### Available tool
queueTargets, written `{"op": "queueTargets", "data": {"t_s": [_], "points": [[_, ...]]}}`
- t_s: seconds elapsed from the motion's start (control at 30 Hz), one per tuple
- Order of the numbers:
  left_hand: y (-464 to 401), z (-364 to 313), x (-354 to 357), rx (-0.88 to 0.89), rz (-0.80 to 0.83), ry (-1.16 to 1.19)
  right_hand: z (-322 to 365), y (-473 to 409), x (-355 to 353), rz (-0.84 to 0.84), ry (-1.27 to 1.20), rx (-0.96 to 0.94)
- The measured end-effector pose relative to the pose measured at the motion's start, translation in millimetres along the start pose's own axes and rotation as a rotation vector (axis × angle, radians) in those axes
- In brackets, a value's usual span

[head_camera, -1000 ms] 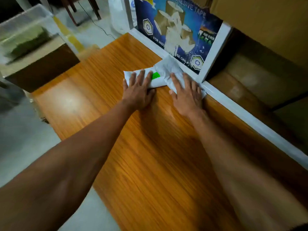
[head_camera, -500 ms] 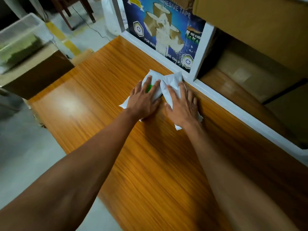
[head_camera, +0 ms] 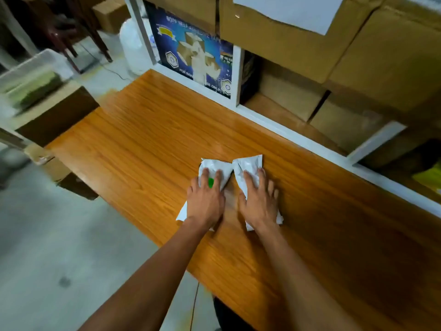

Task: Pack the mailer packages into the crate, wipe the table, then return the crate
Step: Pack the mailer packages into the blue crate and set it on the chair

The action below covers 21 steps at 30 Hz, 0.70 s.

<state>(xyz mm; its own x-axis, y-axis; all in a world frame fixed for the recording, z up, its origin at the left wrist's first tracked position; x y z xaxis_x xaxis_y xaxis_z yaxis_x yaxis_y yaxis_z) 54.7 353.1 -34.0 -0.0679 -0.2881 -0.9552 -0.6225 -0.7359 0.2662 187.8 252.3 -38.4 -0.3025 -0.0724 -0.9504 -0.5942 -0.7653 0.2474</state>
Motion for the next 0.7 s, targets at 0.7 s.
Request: {"op": "queueTargets", "data": {"t_s": [0.7], "points": [[302.9,-358.8,-56.0,0.661,-0.128,0.084,-285.6,397.6,-164.0,-0.421,-0.030,0.496]]}}
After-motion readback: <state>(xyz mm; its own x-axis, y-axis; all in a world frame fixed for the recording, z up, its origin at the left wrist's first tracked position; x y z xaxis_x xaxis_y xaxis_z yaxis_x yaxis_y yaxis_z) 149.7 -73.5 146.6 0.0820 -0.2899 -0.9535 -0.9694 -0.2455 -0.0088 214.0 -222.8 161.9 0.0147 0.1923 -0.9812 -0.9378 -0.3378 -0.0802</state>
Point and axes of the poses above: each hand's wrist, its own y-axis away from the middle knuckle, its own x-axis out of the palm, z = x × y, the point moved 8 cm from there along -y, towards the middle knuckle, and after that the axes turned 7 degrees about z, right-handed, at the moved point
